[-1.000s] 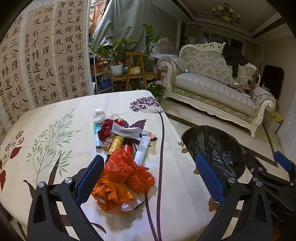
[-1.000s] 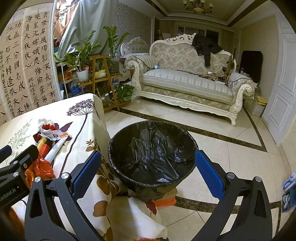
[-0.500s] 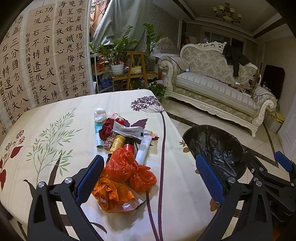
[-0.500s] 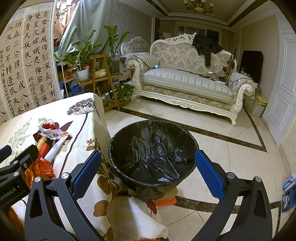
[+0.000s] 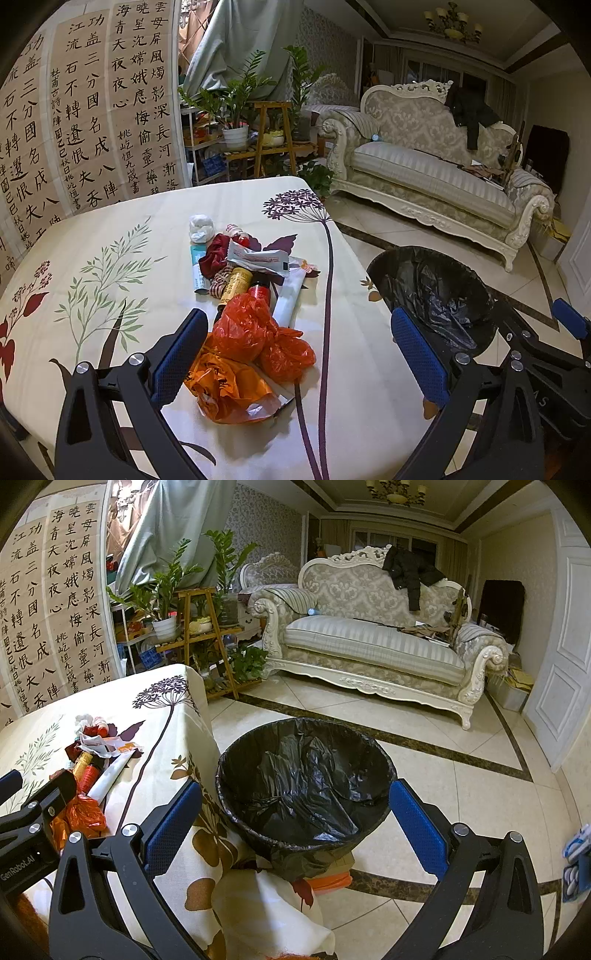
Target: Collect trash
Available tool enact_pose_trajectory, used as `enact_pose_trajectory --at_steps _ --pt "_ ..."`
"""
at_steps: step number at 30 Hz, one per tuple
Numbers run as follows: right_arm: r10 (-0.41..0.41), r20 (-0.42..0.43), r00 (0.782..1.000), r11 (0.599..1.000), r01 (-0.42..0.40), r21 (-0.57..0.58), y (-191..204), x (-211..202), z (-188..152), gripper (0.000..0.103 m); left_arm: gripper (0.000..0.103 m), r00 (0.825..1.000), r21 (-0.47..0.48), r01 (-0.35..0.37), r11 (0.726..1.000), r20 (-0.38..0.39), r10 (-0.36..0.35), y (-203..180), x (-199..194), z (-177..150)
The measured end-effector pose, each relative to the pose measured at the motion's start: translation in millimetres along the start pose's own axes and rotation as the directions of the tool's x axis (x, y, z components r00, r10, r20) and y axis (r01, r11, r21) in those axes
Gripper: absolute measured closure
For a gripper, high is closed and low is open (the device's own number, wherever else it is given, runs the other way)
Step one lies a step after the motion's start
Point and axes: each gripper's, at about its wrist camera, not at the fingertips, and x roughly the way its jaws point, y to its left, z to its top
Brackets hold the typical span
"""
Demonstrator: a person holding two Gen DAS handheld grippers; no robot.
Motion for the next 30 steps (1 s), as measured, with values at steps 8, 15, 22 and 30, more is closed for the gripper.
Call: enact_pose_trajectory --at_steps 8,15,22,30 --pt "0.0 0.0 1.0 1.0 0.0 0.001 -0.9 0.3 -0.2 0.004 0.006 1.0 0.001 0.0 1.0 -0.002 0.0 0.6 0.0 -0.4" --pt "0.001 -0.001 1.0 1.0 -0.001 0.001 -1.4 0.6 -0.5 0.004 0.006 1.0 0.002 -0.001 1.0 -0.004 0.001 1.0 0.0 -0.9" --pt "0.001 -0.002 1.0 1.0 -0.001 0.002 -1.9 0.9 -0.8 0.004 0.006 1.0 0.006 -0.001 1.0 -0.009 0.001 -1.5 2.1 -2.9" --pt "0.001 -0.004 1.0 1.0 -0.001 0.003 -2.7 1.7 -0.6 0.004 0.006 1.0 0.009 -0.004 1.0 -0.011 0.004 -4.5 2.8 -4.6"
